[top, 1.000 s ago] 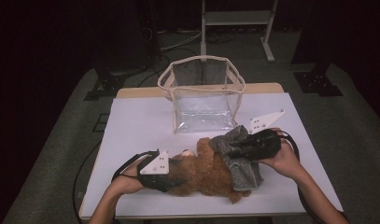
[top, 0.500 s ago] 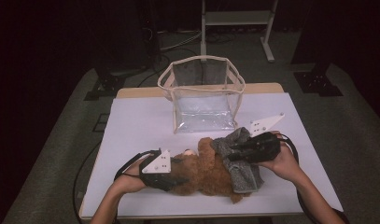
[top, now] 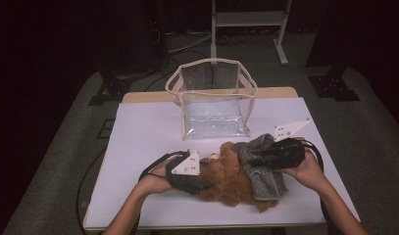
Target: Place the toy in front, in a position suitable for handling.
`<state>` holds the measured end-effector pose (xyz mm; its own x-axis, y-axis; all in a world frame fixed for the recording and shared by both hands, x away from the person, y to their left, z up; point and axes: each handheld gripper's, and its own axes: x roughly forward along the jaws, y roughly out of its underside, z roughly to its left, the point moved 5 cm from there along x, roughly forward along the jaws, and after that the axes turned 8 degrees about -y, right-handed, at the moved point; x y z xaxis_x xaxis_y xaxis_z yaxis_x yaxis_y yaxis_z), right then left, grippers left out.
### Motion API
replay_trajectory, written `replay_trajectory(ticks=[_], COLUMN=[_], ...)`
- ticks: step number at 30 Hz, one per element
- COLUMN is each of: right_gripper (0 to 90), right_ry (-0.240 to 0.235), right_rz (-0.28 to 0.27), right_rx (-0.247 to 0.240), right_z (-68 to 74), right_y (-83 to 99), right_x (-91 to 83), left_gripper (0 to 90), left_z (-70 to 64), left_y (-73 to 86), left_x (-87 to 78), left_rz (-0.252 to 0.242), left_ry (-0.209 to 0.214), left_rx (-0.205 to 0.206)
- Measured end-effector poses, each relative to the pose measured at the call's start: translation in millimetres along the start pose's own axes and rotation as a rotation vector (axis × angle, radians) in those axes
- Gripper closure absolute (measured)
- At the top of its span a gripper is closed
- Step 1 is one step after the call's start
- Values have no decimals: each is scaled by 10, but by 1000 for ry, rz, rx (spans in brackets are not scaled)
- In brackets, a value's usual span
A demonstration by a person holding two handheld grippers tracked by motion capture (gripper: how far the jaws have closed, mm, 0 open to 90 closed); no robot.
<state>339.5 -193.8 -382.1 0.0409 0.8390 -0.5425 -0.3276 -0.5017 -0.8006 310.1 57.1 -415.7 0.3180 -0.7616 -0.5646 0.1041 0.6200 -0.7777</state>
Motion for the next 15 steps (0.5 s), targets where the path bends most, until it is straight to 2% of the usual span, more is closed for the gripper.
replay_trajectory(ticks=[4,8,12,15], right_gripper=[705,704,704,705], right_ry=[60,125,135,133], right_rz=[-24,-21,-3,-10], right_rx=[52,66,91,116], right_z=[-138,-235,-390,-506], right_y=[133,175,121,110], right_x=[-175,-274,-239,-204], left_gripper=[425,423,421,416], left_z=[-11,-17,-36,-43], left_y=[35,27,24,31], left_x=[-25,-23,-29,-35], left_rz=[-12,-7,-1,0], left_ry=[-3,-10,-15,-19], left_rx=[-13,-9,-4,-3])
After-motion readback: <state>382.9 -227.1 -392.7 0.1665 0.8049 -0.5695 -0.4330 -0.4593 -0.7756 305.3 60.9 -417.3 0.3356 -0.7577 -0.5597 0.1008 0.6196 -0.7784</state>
